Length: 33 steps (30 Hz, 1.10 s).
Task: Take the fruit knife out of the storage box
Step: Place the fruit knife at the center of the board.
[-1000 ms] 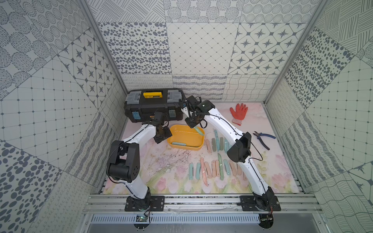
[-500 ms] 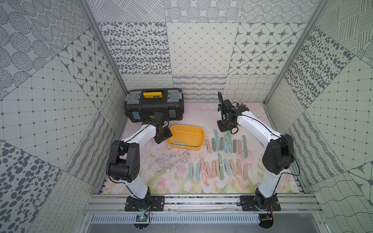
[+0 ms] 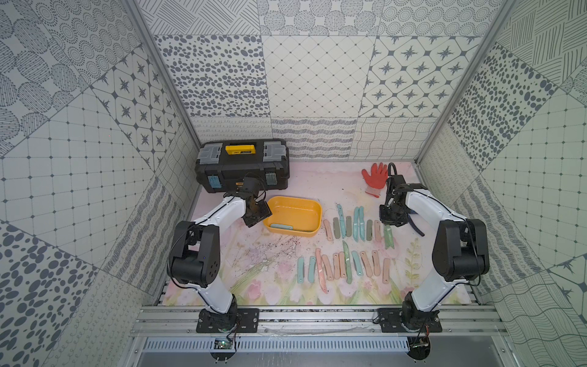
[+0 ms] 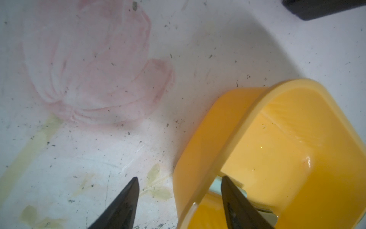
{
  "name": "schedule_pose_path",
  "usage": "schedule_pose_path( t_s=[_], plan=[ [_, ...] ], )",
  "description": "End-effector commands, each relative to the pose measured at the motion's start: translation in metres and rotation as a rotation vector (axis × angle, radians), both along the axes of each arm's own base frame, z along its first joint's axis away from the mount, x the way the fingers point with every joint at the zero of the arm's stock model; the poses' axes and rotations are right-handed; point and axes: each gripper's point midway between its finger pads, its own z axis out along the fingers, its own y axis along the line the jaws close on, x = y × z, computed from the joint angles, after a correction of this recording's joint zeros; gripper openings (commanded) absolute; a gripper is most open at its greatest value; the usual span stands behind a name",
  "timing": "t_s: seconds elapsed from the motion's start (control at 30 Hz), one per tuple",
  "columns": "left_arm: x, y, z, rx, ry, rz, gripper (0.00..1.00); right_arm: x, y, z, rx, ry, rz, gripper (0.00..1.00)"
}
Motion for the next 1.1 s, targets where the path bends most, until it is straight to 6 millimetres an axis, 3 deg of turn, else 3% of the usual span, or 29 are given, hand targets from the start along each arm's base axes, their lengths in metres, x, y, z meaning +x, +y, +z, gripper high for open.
schedule_pose_path(
  t_s=[0.0,0.2,0.53,0.8,0.93,1.07],
  plan=[
    [0.000,-0.002,-0.005,-0.020,0.009,0.006,0.65,0.002,-0.009,-0.006,0.013,-0.028,-0.020,0.15],
    [0.001,-0.004,-0.006,-0.031,0.012,0.005,0.65,-0.006,-0.030,-0.023,-0.051,0.046,-0.038,0.15],
    [0.001,-0.004,-0.004,-0.034,0.006,0.004,0.65,0.003,-0.039,-0.048,-0.071,0.075,-0.047,0.16],
    [0.000,-0.004,-0.006,-0.030,0.014,0.003,0.65,0.006,-0.038,-0.051,-0.068,0.080,-0.040,0.20],
    [0.000,-0.003,-0.006,-0.028,0.014,0.004,0.65,0.005,-0.039,-0.039,-0.069,0.052,-0.053,0.38],
    [0.000,-0.004,-0.009,-0.029,0.020,0.001,0.65,0.004,-0.039,-0.008,-0.070,0.013,-0.049,0.57]
  ],
)
